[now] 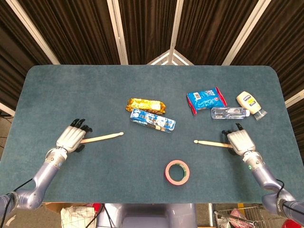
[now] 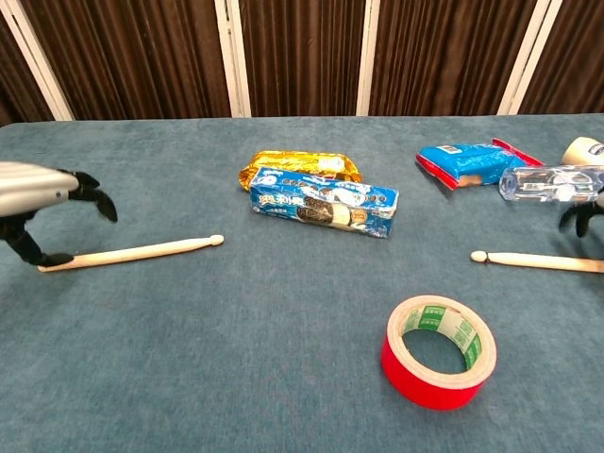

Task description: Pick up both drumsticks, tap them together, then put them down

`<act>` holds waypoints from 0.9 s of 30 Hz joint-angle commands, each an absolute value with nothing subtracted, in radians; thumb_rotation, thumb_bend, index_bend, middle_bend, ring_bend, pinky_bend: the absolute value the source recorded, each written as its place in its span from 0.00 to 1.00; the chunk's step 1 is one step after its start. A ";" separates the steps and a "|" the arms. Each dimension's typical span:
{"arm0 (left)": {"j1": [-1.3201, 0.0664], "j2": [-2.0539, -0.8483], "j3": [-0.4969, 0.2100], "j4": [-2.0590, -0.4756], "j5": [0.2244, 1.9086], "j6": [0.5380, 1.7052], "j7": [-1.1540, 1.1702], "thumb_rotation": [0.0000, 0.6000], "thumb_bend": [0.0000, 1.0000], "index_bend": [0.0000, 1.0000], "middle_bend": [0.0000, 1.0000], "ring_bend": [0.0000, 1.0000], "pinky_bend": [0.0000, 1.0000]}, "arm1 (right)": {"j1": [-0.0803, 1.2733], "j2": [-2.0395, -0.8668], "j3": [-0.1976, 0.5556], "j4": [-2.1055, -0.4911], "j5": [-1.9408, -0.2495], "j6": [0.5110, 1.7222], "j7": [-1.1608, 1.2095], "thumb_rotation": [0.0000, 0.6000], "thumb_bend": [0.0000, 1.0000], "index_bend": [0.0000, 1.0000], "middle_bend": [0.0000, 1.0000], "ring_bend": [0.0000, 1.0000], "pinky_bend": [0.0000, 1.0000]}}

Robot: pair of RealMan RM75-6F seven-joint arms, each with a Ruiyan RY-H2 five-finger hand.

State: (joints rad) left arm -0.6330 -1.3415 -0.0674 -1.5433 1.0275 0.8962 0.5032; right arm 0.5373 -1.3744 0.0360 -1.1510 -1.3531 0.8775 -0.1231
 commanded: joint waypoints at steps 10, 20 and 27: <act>-0.307 -1.076 0.056 -1.945 1.278 1.414 0.525 1.00 0.41 0.19 0.05 0.00 0.00 | 0.340 -1.116 0.079 -1.661 -1.328 1.248 -0.188 1.00 0.32 0.14 0.08 0.15 0.07; -0.175 -1.098 0.088 -1.781 1.265 1.495 0.410 1.00 0.39 0.18 0.03 0.00 0.00 | 0.185 -1.124 -0.015 -1.632 -1.479 1.462 -0.165 1.00 0.32 0.13 0.08 0.15 0.07; -0.158 -1.103 0.078 -1.704 1.331 1.494 0.290 1.00 0.38 0.17 0.02 0.00 0.00 | 0.141 -1.099 -0.038 -1.608 -1.522 1.509 -0.204 1.00 0.32 0.06 0.07 0.12 0.04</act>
